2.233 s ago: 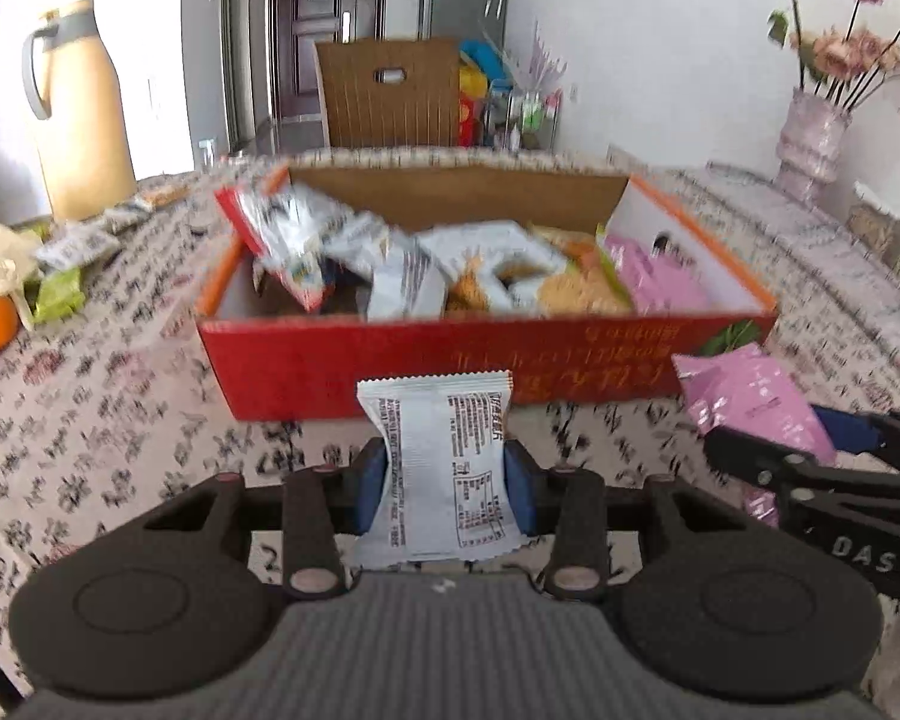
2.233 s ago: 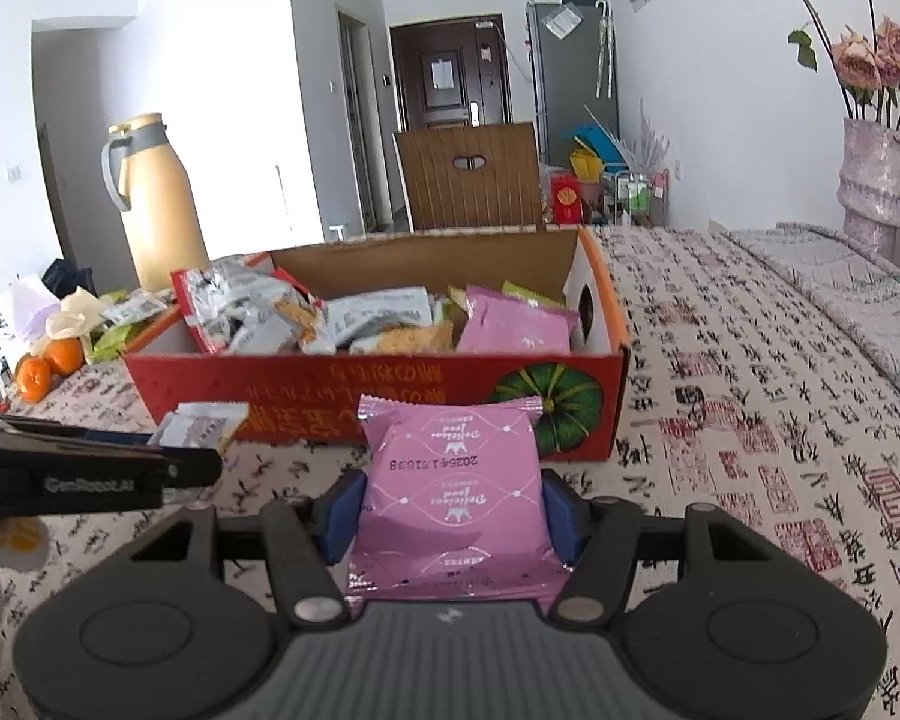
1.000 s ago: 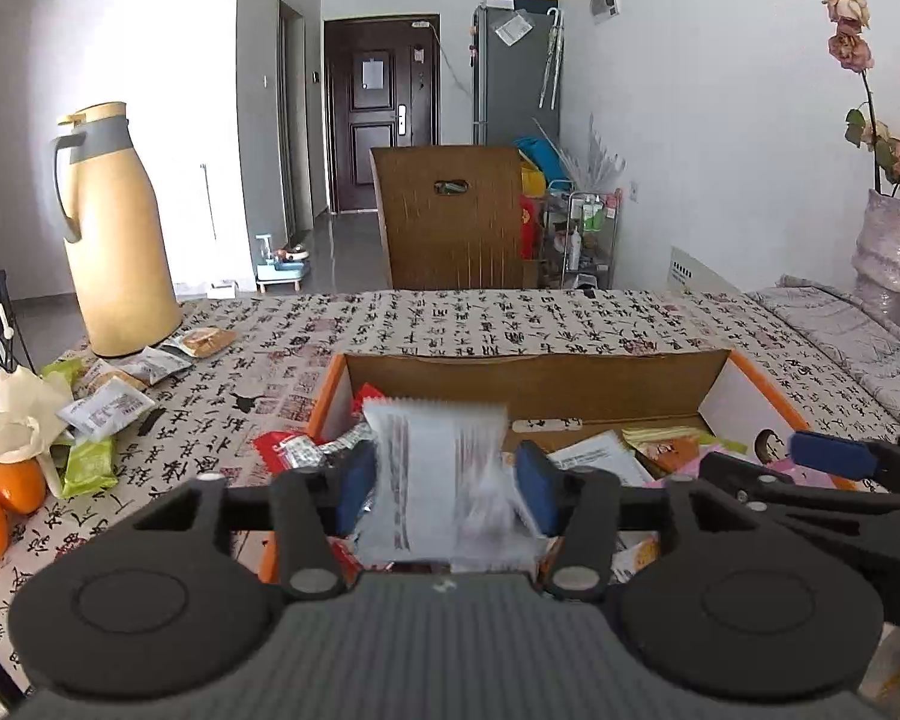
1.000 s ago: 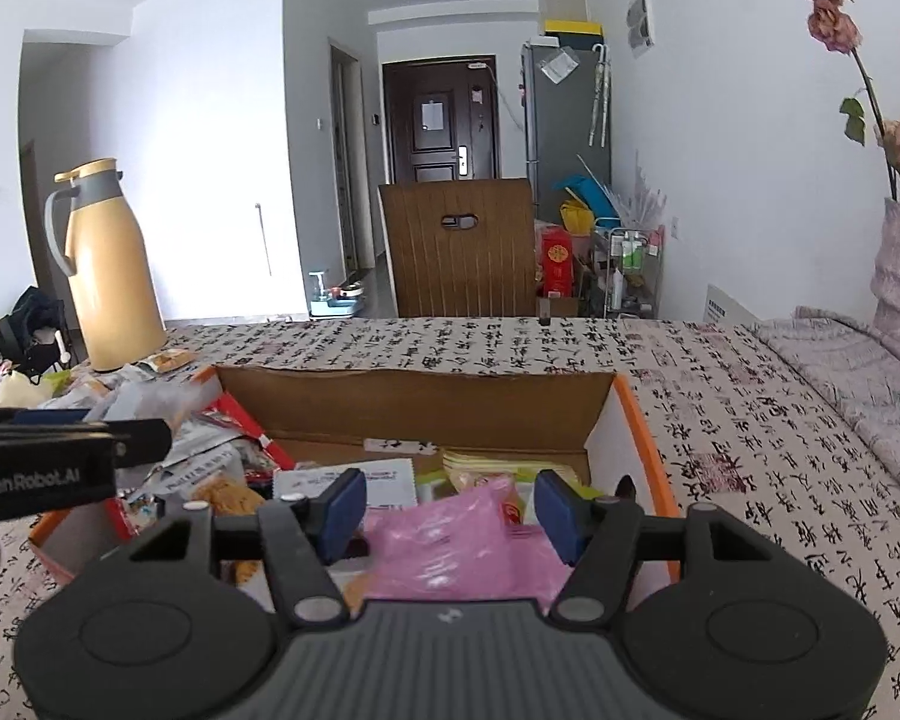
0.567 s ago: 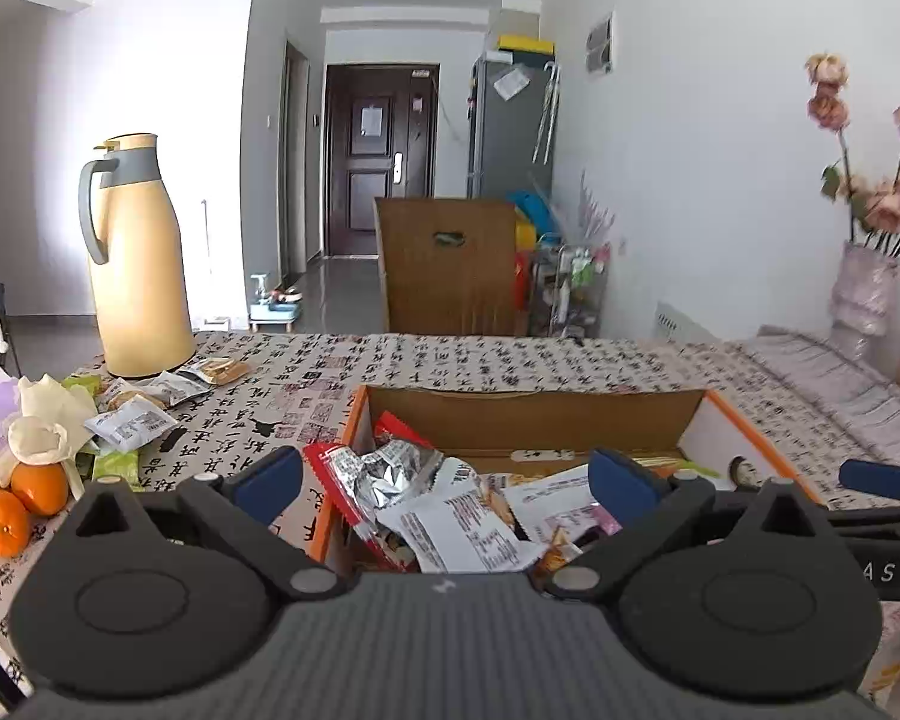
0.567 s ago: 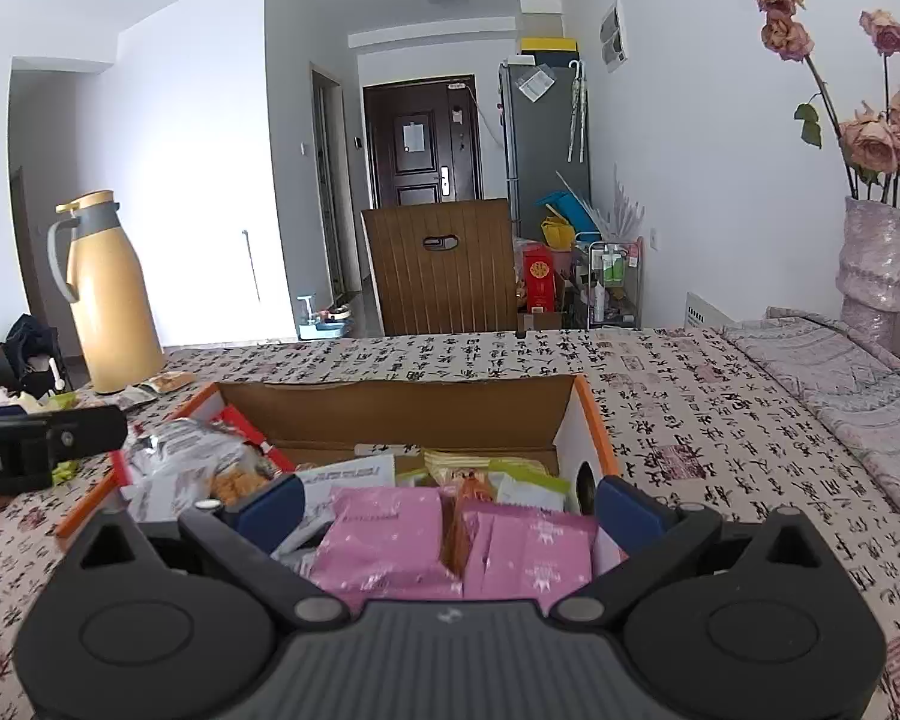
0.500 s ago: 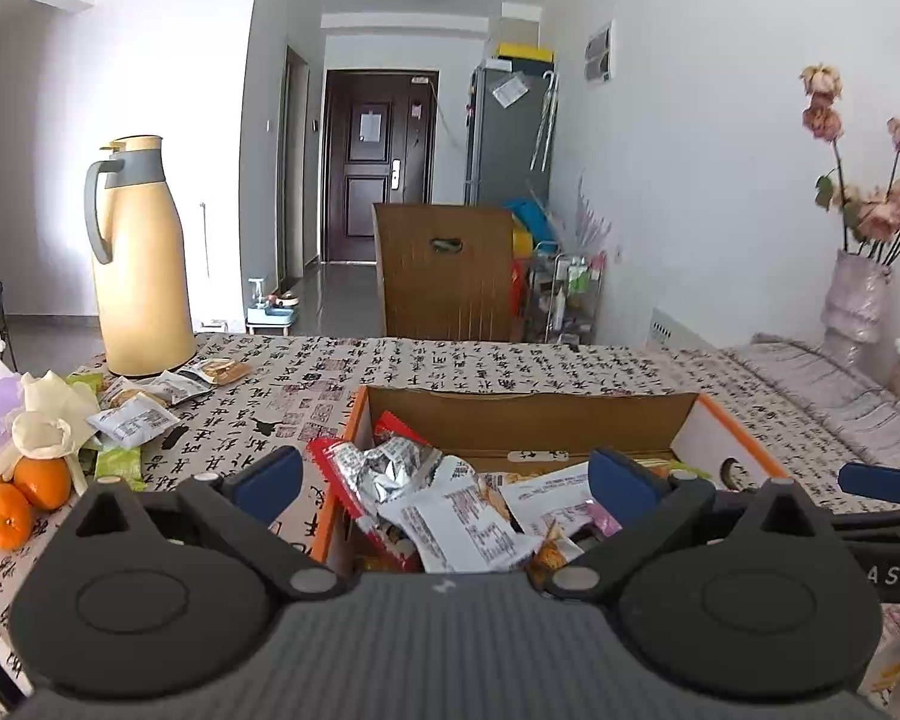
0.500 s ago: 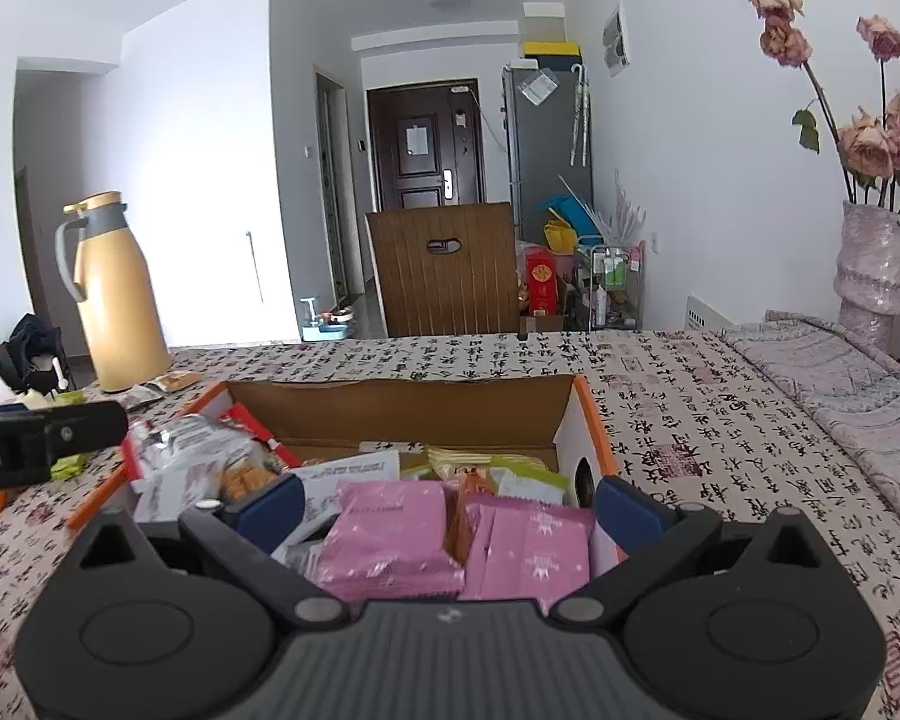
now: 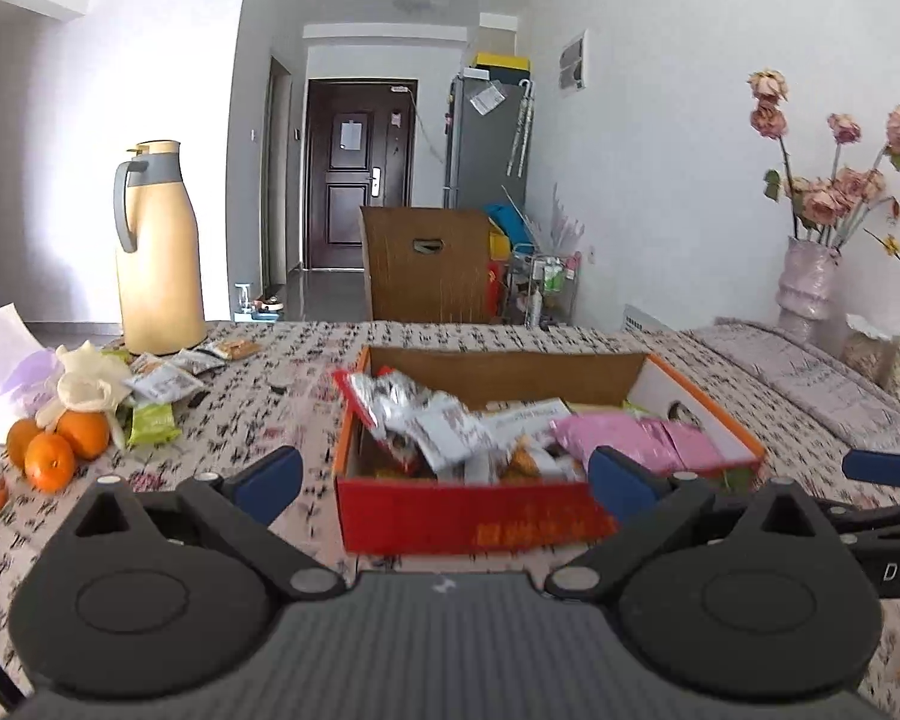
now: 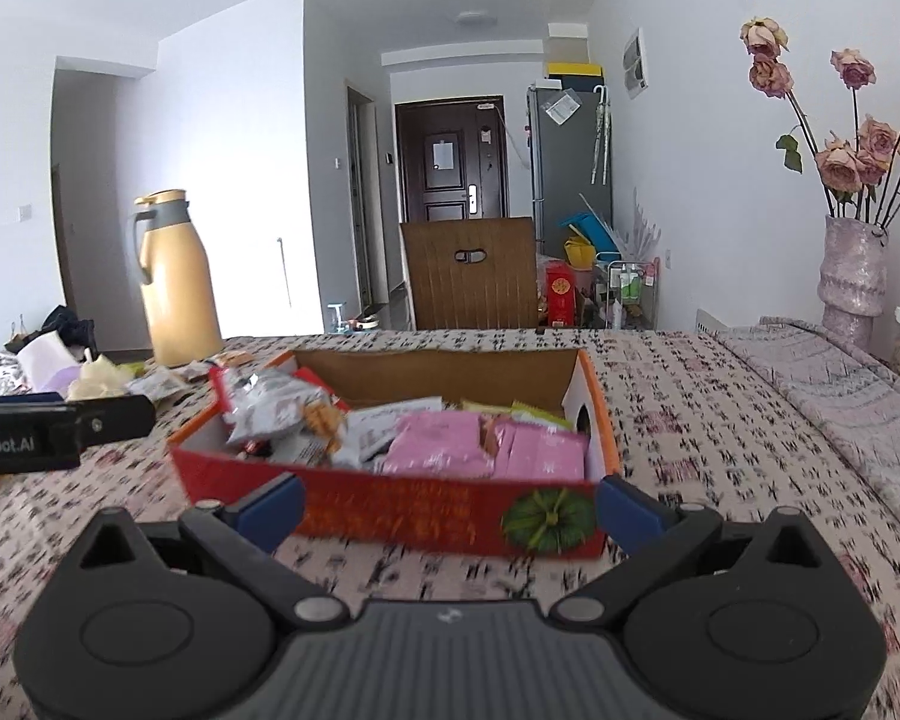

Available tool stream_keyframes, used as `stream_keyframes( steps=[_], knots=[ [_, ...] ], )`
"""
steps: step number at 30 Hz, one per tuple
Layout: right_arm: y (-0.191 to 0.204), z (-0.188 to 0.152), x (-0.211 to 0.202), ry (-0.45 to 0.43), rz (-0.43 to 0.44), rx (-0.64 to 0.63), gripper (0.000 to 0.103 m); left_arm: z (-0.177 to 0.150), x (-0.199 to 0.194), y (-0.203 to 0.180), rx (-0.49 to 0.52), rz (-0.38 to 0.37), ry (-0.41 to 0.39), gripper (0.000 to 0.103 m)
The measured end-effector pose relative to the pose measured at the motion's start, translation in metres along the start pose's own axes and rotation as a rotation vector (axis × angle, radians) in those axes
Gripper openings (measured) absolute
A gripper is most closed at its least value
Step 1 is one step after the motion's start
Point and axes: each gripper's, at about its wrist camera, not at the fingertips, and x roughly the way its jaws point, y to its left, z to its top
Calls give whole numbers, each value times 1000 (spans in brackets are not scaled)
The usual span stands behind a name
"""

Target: Organize snacks

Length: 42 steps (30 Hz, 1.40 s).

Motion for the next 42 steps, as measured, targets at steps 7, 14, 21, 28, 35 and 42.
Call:
stream_keyframes(
  steps=[7,14,21,28,35,42],
  knots=[
    [4,-26,-27,41,14,4,103,-32,-31,0,18,-6,37,103],
    [8,-47,-38,84,30,18,103,-53,-44,8,-13,-18,87,103],
    [10,-55,-43,103,28,26,103,-66,-49,5,-10,-43,118,103],
    [8,-59,-44,110,22,31,103,-69,-49,4,-13,-48,128,103],
    [7,-59,-44,112,21,35,103,-69,-48,4,-14,-50,128,103],
    [7,-59,-43,112,20,35,103,-69,-49,2,-9,-54,124,103]
  ],
)
